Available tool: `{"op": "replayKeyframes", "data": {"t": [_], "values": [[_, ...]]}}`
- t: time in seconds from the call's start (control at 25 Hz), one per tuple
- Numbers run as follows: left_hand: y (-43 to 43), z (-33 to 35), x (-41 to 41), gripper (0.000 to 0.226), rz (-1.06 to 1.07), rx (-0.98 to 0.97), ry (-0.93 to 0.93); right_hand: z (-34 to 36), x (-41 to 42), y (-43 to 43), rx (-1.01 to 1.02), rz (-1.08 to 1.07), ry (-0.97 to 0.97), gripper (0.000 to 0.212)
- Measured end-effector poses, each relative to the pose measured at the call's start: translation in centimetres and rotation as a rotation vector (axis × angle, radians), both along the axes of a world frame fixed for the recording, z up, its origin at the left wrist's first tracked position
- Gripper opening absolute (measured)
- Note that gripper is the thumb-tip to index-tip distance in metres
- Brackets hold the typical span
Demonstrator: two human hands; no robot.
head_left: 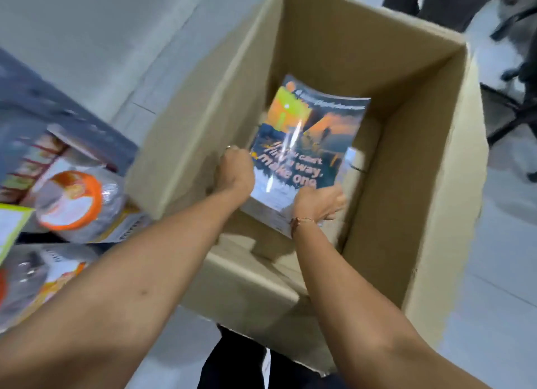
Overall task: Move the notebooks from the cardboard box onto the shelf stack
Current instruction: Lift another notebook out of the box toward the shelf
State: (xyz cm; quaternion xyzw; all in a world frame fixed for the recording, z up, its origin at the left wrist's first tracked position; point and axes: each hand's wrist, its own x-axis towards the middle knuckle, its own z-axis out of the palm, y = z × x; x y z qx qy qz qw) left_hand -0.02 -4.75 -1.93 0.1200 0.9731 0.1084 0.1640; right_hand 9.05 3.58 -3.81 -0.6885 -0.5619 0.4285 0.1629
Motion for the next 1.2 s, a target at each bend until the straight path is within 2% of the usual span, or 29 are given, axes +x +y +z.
{"op": "replayKeyframes", "data": {"t": [0.12,0.24,0.36,0.44,0.52,0.6,0.72,0.8,0.88,0.92,1.0,1.08,1.12,1.16,1.2], "values": [[-3.6,9.8,0.6,0.026,-0.022,0.261,0.356,7.2,-2.0,-1.8,0.282,-0.021,0.345,0.047],[-12.2,21.6,2.7,0.038,0.040,0.495,0.974,18.8,-4.7,-8.1,0.514,0.103,0.885,0.053],[-21.3,31.7,6.0,0.043,0.179,0.497,1.409,30.3,-5.9,-15.7,0.511,0.301,1.380,0.057],[-26.3,37.8,8.4,0.044,0.302,0.443,1.582,37.0,-6.4,-20.1,0.646,0.430,1.521,0.049],[-30.7,43.7,10.1,0.046,0.494,0.366,1.601,43.4,-7.3,-24.0,0.781,0.562,1.572,0.041],[-34.4,48.3,9.7,0.042,0.668,0.233,1.509,49.1,-8.8,-26.9,0.916,0.740,1.530,0.036],[-38.2,52.2,6.5,0.037,0.772,0.125,1.232,54.7,-12.5,-29.6,1.033,1.125,1.153,0.024],[-39.6,52.3,4.4,0.040,0.839,0.047,0.990,55.1,-14.9,-30.4,1.006,1.344,0.861,0.025],[-40.3,52.2,3.4,0.042,0.883,-0.019,0.832,54.0,-16.4,-30.9,0.966,1.432,0.653,0.027],[-40.3,52.3,3.2,0.041,0.897,-0.068,0.799,53.4,-16.7,-31.0,0.972,1.427,0.633,0.028],[-39.2,52.3,3.3,0.042,0.905,-0.224,0.871,52.3,-16.1,-30.1,0.996,1.363,0.783,0.027],[-36.1,50.9,2.7,0.047,0.745,-0.254,1.126,49.5,-13.8,-27.3,1.052,1.095,1.223,0.023],[-33.6,49.3,2.6,0.045,0.571,-0.210,1.258,47.2,-12.1,-25.6,1.077,0.880,1.442,0.020],[-29.6,46.4,1.8,0.040,0.331,-0.122,1.348,43.2,-11.0,-22.7,1.089,0.676,1.511,0.018],[-25.9,43.1,1.4,0.032,0.117,-0.023,1.384,38.7,-10.3,-20.2,1.053,0.552,1.474,0.018]]}}
